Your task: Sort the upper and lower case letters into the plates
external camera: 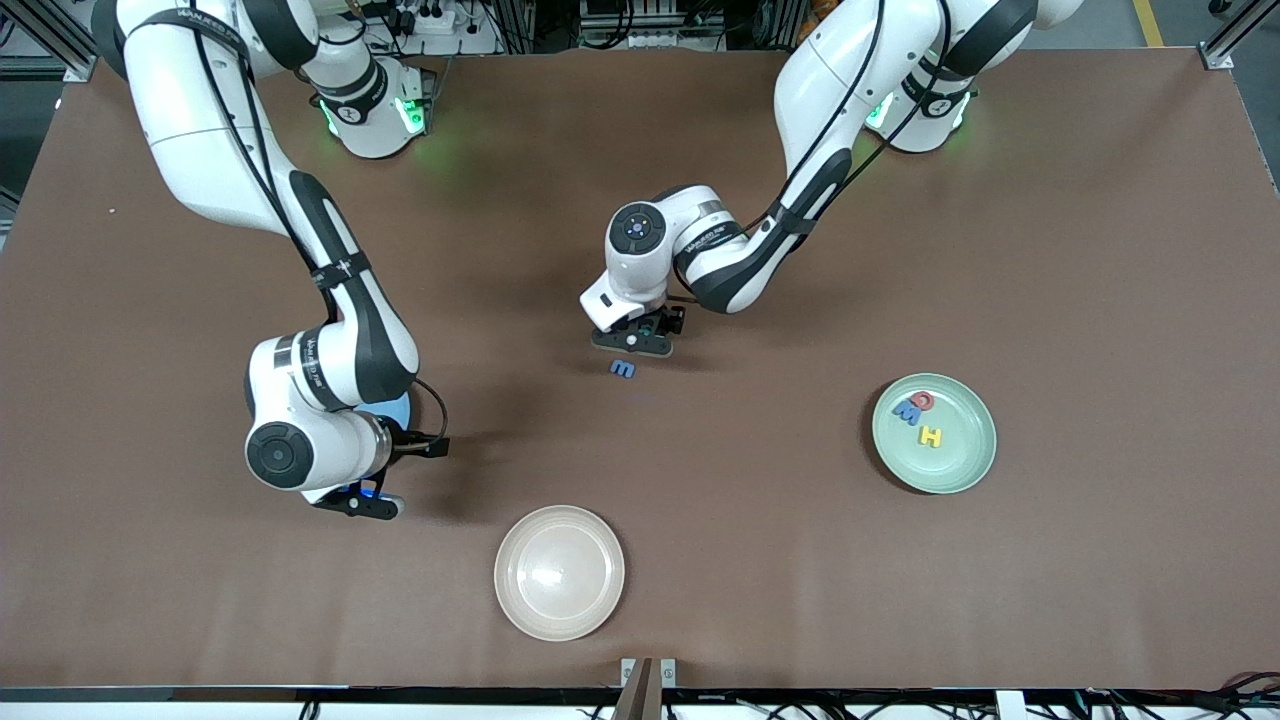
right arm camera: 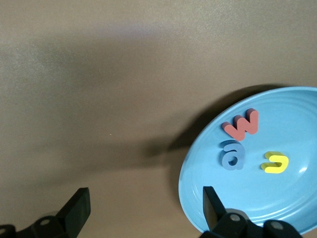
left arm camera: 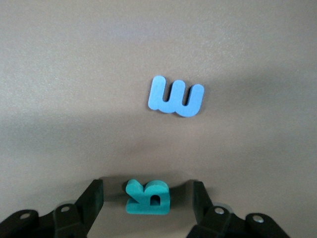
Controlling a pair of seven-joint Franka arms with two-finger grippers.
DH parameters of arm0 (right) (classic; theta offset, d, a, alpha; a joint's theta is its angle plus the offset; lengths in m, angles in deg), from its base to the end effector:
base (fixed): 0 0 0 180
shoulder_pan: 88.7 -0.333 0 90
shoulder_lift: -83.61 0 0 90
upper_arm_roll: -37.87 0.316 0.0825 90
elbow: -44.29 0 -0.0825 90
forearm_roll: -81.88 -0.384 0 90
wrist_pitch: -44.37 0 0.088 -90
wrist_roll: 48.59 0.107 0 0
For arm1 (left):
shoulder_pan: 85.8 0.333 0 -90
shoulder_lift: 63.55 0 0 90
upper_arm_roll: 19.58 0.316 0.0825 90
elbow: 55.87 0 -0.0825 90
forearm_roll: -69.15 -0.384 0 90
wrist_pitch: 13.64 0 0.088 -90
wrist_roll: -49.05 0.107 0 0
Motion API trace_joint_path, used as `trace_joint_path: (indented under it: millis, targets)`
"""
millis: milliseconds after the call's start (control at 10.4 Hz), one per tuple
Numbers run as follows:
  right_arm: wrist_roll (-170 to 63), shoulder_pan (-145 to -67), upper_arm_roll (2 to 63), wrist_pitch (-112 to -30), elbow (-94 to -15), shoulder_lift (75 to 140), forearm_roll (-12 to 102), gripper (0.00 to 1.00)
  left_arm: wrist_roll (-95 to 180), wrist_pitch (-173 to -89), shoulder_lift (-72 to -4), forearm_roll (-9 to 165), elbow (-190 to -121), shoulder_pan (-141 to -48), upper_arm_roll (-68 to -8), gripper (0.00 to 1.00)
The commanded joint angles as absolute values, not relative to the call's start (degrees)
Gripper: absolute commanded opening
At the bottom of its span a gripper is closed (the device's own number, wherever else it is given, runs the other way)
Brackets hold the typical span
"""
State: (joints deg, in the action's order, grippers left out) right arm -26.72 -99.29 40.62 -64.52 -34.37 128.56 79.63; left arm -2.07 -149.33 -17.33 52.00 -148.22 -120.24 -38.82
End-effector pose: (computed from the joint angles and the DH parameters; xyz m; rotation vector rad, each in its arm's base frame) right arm 0.6869 0.1593 0.2293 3.0921 -0.2729 -0.4146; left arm 0.4342 -0.5363 0.1715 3.1065 -0.2536 -0.0337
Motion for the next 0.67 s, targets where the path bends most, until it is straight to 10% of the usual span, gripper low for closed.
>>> trace_joint_path:
  millis: [0,576]
  targets:
    - [-26.0,-99.2,40.9,-64.5,-35.5,127.1,78.7,1.00,-3.7,-147.7,-17.1,50.7,-146.9,-120.9,-38.6,0.78]
    - [-26.0,-99.5,40.8,-64.4,-35.5,127.1,78.8,1.00,-3.9,-147.4,-17.2,50.9,-146.9,-121.0,-38.6,0.41]
